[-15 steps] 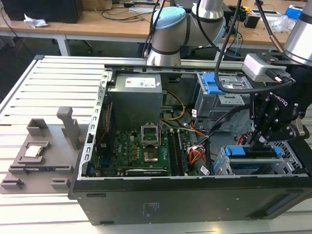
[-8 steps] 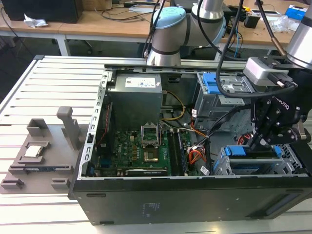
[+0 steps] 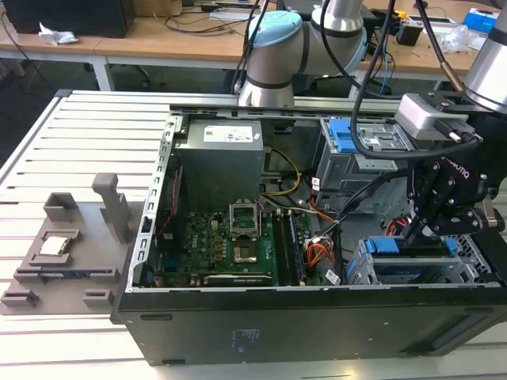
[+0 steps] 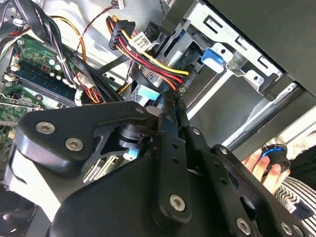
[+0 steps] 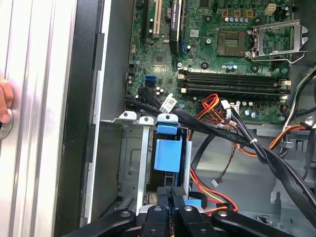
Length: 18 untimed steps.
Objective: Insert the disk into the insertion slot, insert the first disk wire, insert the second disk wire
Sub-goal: 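Insert the second disk wire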
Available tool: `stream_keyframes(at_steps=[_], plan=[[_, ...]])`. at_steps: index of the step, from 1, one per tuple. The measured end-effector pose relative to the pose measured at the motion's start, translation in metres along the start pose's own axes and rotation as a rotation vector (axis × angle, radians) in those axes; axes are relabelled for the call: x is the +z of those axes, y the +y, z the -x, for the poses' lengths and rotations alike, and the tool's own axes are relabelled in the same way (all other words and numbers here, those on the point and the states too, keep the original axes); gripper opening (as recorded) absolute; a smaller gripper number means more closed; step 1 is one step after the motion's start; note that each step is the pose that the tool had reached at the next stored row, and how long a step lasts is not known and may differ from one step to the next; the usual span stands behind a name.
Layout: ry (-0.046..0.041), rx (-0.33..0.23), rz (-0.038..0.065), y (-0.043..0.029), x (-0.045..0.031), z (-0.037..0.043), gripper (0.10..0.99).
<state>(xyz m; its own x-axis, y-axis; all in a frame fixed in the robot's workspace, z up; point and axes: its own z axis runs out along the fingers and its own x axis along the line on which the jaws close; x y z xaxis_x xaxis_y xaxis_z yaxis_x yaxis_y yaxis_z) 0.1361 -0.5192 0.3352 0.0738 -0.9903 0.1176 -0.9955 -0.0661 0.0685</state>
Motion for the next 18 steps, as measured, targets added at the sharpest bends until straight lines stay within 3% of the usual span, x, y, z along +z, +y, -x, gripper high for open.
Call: stream_keyframes(at_steps=[2, 3, 4, 6, 8, 9, 11, 18], plan=[[-0.0004, 0.000, 0.000, 0.0000, 0.0002, 0.0001, 0.161], [-0.0001, 0.000, 0.000, 0.0000, 0.0002, 0.0001, 0.227], [-0.0015, 0.000, 0.000, 0.0001, -0.0014, -0.0001, 0.227], [0.0004, 0.000, 0.000, 0.0012, -0.0176, -0.0020, 0.227], [0.0008, 0.000, 0.000, 0.0017, -0.0248, -0.0023, 0.227], [0.0014, 0.000, 0.000, 0.0022, -0.0318, -0.0028, 0.145], [0.0015, 0.000, 0.000, 0.0028, -0.0407, -0.0038, 0.106], [0.0014, 0.000, 0.000, 0.0028, -0.0411, -0.0038, 0.106]])
